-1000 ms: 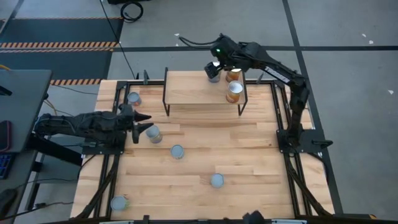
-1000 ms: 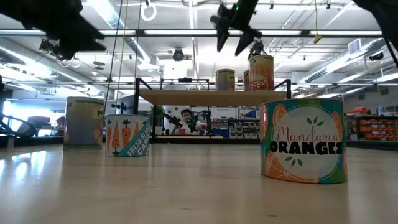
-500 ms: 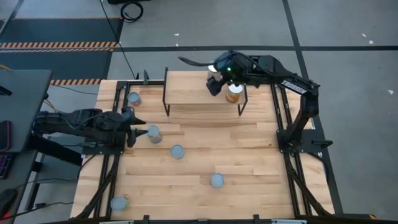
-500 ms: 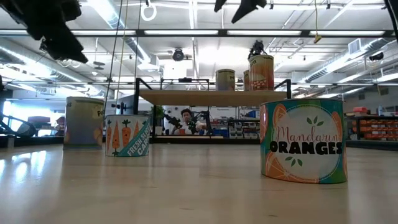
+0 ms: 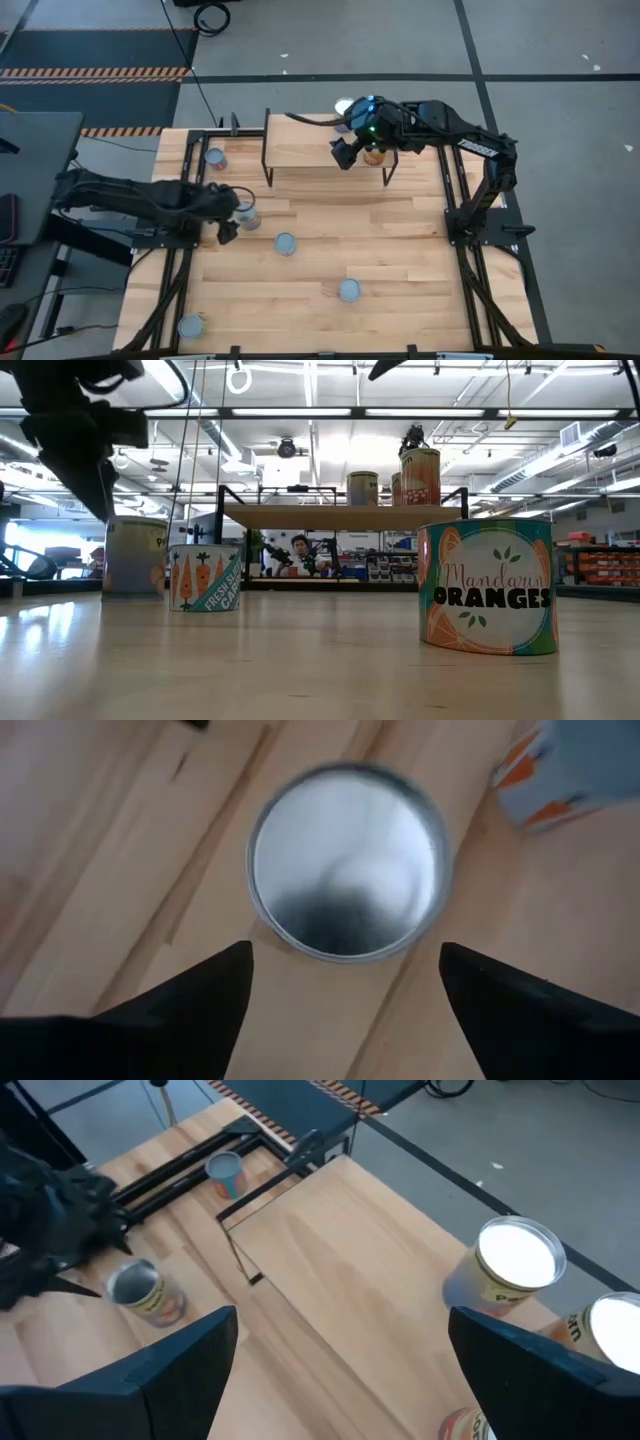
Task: Pick and place cans onto a shelf
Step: Put the canned peaches on the shelf aligned with the other canned peaches
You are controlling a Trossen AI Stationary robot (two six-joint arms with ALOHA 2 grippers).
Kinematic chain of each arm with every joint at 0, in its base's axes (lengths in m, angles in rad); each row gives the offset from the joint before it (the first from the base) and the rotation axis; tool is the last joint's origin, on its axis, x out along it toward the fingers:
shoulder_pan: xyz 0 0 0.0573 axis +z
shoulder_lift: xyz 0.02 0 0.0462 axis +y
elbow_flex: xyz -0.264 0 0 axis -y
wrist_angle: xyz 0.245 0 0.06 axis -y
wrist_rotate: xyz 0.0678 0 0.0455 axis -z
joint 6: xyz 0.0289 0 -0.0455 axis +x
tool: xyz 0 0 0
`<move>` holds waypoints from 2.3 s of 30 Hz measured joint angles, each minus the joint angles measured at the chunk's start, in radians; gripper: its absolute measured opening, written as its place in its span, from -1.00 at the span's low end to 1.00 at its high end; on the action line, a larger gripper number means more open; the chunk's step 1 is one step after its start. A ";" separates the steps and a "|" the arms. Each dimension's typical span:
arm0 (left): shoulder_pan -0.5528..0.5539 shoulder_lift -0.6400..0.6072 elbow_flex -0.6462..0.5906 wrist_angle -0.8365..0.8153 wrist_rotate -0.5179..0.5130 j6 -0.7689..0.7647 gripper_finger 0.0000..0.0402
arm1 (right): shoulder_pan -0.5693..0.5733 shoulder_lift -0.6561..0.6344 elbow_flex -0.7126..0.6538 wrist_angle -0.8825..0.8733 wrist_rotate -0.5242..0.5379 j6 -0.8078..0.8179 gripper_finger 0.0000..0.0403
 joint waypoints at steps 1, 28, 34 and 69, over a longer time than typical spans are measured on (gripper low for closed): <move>0.000 0.023 0.000 0.005 0.000 0.000 0.62 | 0.006 -0.002 0.000 0.000 0.000 0.000 0.84; -0.021 0.390 0.101 0.818 -0.030 0.257 0.52 | 0.184 -0.014 -0.304 0.057 -0.233 -0.451 0.85; -0.003 0.295 0.363 0.404 -0.037 0.230 0.49 | 0.165 0.003 -0.473 0.360 -0.338 -0.541 0.96; -0.118 -0.030 0.539 0.053 -0.051 0.080 0.26 | 0.070 0.394 -0.441 0.642 -0.472 -0.612 0.99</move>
